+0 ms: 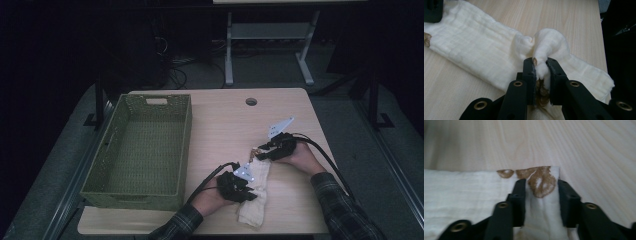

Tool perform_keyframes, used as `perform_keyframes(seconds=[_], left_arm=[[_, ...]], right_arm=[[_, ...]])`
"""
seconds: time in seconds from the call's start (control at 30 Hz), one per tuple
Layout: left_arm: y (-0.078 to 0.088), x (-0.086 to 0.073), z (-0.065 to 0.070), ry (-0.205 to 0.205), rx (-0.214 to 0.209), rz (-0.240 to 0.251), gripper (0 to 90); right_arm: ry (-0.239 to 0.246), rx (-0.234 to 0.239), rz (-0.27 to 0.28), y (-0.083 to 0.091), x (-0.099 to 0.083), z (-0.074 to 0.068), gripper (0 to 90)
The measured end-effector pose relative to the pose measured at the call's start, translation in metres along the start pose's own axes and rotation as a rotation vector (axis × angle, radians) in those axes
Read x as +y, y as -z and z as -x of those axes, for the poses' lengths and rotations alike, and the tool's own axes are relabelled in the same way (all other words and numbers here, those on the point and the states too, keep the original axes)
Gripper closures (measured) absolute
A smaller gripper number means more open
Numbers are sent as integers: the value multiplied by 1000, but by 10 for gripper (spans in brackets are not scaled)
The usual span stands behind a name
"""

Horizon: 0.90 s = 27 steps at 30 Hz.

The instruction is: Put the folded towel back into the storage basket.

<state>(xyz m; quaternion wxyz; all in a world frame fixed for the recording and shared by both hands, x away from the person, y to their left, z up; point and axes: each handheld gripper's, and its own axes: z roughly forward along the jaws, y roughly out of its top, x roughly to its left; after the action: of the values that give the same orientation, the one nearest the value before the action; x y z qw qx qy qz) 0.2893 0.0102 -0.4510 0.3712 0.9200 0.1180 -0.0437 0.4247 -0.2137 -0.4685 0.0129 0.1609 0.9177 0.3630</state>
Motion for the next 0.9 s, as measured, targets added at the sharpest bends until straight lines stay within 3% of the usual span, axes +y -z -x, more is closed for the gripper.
perform_keyframes(seconds=[0.1,0.2,0.53,0.7,0.9], left_arm=[[0,1,-1,-2,-1,4,782],[3,2,-2,-2,-1,9,782],[19,12,-2,7,2,72,783],[29,20,2,-1,17,82,783],[47,30,3,3,45,92,783]], right_arm=[[-23,27,3,0,-1,-2,785],[-39,19,9,0,-2,-4,811],[-28,11,18,13,9,-9,820],[-28,11,49,24,19,-11,820],[4,9,53,32,34,-11,820]])
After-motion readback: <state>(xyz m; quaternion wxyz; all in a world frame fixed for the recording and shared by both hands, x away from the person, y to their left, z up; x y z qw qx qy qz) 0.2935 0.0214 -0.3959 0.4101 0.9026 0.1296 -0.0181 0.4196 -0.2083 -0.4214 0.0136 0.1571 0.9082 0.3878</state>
